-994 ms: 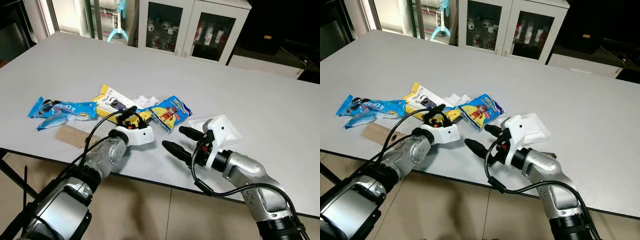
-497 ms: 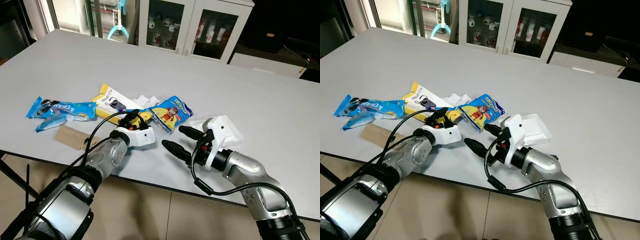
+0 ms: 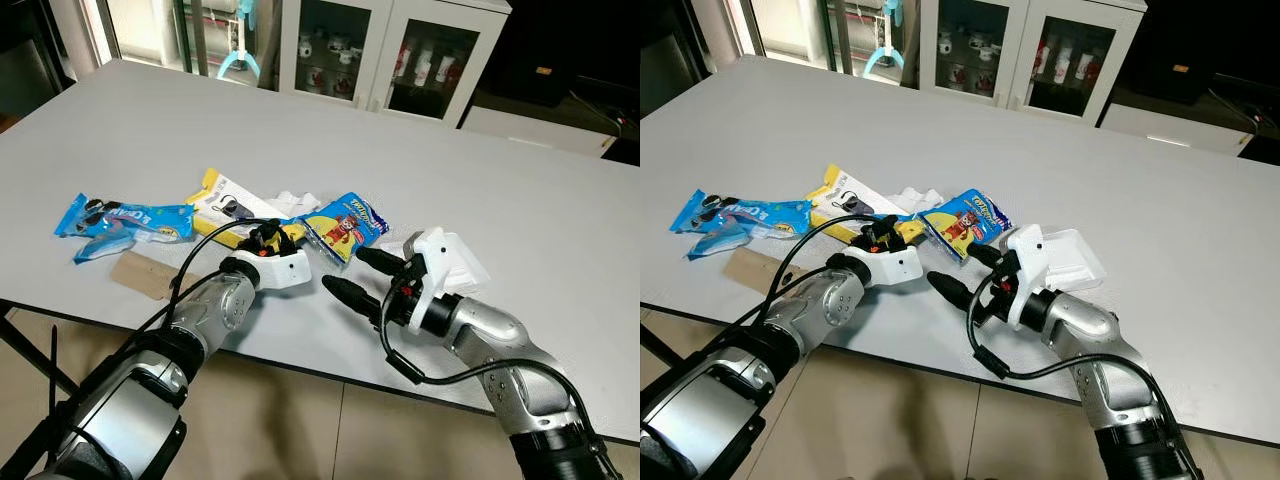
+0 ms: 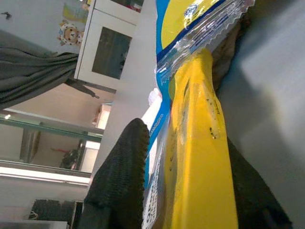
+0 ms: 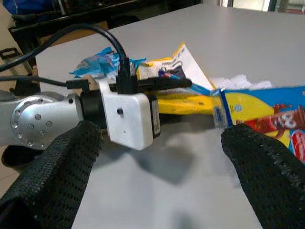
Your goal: Picking trash to rubbish bin
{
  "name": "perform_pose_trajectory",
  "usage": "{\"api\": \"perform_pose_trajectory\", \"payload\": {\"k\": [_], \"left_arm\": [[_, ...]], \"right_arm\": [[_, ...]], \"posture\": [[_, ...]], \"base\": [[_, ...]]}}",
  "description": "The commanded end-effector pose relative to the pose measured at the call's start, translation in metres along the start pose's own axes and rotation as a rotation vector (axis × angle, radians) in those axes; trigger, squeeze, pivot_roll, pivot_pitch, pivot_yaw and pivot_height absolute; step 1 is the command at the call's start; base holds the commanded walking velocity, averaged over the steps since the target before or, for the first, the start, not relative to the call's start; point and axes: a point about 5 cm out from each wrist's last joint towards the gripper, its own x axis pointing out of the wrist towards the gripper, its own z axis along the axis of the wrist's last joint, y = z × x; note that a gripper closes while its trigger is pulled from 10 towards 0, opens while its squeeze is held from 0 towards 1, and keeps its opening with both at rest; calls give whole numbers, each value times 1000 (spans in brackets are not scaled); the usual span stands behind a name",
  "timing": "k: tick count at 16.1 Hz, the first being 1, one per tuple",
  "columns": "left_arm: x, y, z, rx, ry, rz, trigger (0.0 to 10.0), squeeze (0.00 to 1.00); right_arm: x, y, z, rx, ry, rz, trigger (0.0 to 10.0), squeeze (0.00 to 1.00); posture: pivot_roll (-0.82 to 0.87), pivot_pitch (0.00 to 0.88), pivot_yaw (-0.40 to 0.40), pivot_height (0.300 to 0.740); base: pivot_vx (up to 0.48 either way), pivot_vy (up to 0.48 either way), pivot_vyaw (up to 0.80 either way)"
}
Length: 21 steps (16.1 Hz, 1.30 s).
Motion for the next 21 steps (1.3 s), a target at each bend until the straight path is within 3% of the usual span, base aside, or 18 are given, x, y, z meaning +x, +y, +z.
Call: {"api": "perform_pose_trajectory", "payload": {"k": [1, 7, 8, 9, 10, 11, 13, 16, 21], "left_arm": [[-6, -18, -5, 1, 33, -81, 0, 0], [0, -2, 6, -21, -8, -17, 0, 0], [1, 3, 8, -58, -15, 0, 0, 0], [2, 9, 13, -149, -25, 27, 0, 0], [4, 23, 25, -345, -78, 70, 5529, 0], [5, 31, 31, -408, -113, 93, 10000, 0], [5, 46, 39, -449, -159, 128, 10000, 0], [0, 80, 57, -631, -275, 179, 10000, 0], [-7, 107, 71, -717, -353, 228, 10000, 0]], "right_arm": [[0, -2, 2, -9, -5, 3, 10000, 0], [3, -1, 1, -9, -14, 7, 10000, 0], [3, -1, 1, -10, -15, 7, 10000, 0], [3, -2, 2, -9, -17, 5, 10000, 0], [2, -2, 2, -9, -20, 6, 10000, 0], [2, -2, 1, -9, -19, 6, 10000, 0], [3, -2, 1, -9, -18, 8, 10000, 0], [4, -1, 2, -12, -24, 19, 10000, 0], [4, -1, 2, -14, -28, 23, 10000, 0]], "posture": [[-77, 27, -126, 740], [-69, 12, -120, 740], [-68, 13, -120, 740], [-67, 12, -120, 740], [-65, 14, -121, 740], [-62, 12, -121, 740], [-61, 12, -121, 740], [-60, 10, -119, 740], [-60, 16, -120, 740]], "base": [[0, 0, 0], [0, 0, 0], [0, 0, 0], [0, 0, 0], [0, 0, 0], [0, 0, 0], [0, 0, 0], [0, 0, 0], [0, 0, 0]]}}
